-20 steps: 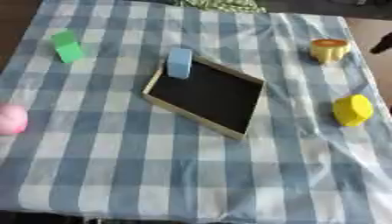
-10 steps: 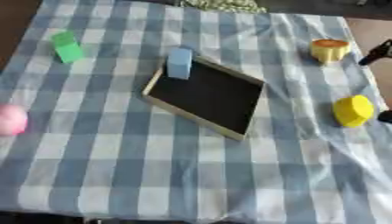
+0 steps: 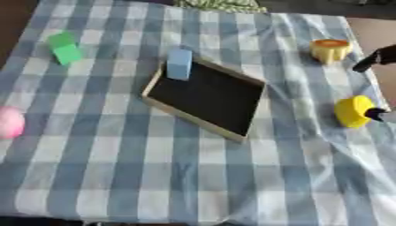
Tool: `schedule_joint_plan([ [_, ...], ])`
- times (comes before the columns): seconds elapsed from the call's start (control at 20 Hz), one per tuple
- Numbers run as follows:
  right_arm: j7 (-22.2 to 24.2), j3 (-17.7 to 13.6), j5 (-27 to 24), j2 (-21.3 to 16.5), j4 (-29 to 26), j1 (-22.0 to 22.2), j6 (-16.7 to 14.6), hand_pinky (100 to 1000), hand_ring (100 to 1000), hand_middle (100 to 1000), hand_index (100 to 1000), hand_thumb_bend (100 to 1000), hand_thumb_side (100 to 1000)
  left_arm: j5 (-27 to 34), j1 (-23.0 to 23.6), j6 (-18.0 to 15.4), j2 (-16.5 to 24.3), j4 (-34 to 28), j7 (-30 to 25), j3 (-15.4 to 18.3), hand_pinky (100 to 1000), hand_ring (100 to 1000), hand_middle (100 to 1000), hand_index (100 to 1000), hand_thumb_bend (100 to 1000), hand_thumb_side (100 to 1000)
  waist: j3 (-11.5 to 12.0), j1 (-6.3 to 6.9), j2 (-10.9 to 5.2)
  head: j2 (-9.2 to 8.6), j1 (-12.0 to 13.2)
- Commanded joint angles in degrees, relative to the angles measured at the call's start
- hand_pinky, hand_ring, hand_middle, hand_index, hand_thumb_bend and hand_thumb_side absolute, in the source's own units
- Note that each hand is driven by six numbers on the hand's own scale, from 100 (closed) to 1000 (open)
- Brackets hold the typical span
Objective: Pick up objects on the table and place them in the box.
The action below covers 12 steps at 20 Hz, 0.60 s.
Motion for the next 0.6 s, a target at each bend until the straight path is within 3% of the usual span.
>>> schedule_joint_plan([
  [0.05, 0.0, 0.0, -0.4, -0.9, 1.6, -0.8, -0.6, 862, 889, 748, 837, 444, 100, 0.3, -0.5, 0.3, 0.7, -0.9, -0.1, 0.1, 891, 798, 758, 855, 100, 595, 0.1, 0.51, 0.06, -0.41, -0.2],
  [0.6, 2.2, 1.1, 2.8, 0.3, 5.8, -1.6, -0.9, 867, 897, 784, 860, 495, 100, 0.4, -0.5, 0.5, 0.3, -0.9, -0.3, 0.0, 891, 798, 758, 855, 100, 599, 0.3, 0.59, 0.34, -0.44, -0.4],
])
